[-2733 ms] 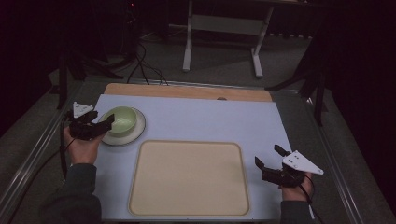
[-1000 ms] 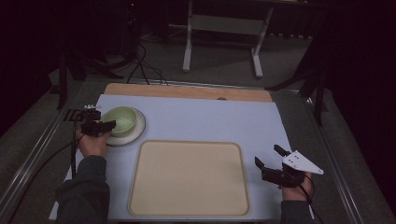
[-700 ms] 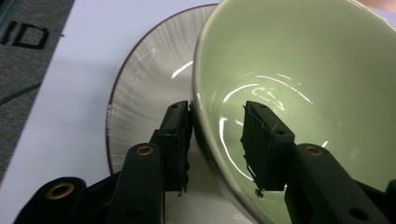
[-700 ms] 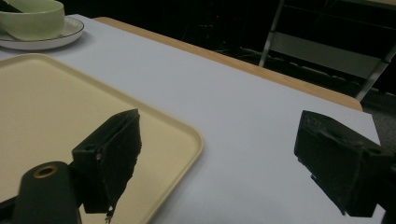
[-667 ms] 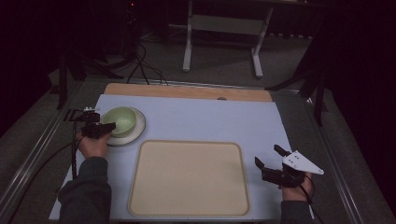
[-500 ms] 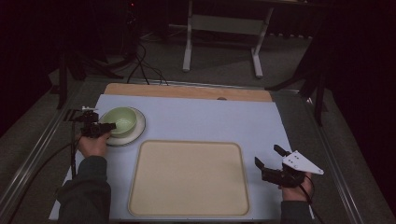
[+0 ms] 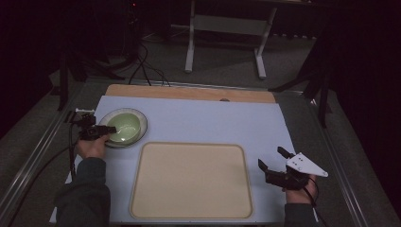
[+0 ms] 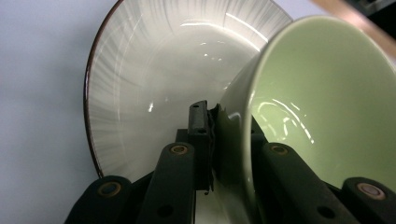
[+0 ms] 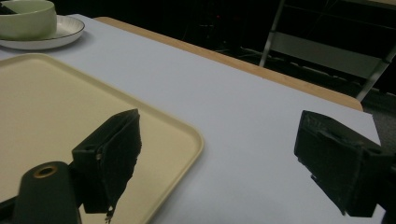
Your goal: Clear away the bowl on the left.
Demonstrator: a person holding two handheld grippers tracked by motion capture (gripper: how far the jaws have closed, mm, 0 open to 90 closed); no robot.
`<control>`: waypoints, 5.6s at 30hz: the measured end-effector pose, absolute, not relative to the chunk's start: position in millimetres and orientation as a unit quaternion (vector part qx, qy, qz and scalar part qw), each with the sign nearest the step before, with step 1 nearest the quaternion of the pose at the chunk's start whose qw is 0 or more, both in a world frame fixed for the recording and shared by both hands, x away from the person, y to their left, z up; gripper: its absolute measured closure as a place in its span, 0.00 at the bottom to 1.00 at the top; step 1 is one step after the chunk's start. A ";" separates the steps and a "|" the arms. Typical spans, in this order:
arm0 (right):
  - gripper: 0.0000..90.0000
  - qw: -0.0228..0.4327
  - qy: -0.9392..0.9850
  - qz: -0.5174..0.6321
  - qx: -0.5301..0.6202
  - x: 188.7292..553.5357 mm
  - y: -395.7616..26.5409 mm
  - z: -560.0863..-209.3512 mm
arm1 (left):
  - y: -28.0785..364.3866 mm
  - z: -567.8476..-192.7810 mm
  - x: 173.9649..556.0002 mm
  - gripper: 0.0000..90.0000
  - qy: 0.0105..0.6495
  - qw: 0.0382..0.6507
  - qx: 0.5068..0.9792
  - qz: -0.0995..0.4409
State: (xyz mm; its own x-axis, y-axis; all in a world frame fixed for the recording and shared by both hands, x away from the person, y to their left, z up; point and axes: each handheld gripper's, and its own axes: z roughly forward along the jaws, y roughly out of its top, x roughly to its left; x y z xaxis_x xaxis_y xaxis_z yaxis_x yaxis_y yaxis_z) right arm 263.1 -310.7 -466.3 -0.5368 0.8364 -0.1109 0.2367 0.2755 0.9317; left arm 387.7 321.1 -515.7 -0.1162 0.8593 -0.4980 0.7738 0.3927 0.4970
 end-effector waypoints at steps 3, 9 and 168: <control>0.16 0.314 0.734 0.478 0.365 263.2 -311.1 -466.2 | 322.1 -516.1 385.0 0.91 0.745 0.380 0.546 0.060; 0.16 0.314 0.733 0.479 0.366 263.1 -311.5 -466.0 | 324.1 -513.1 379.4 0.91 0.746 0.390 0.536 0.067; 0.16 0.317 0.737 0.475 0.362 263.2 -312.7 -465.0 | 163.9 -469.4 303.4 0.89 0.563 0.447 0.695 0.017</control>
State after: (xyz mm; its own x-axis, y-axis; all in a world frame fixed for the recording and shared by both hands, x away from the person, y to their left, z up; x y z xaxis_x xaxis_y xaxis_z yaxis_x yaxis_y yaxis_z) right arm 263.2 -312.7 -465.0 -0.5371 0.8344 -0.1234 0.2320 0.2868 0.9295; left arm 303.4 163.9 -469.4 0.3661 0.7975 -0.4795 0.7678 0.0323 0.6399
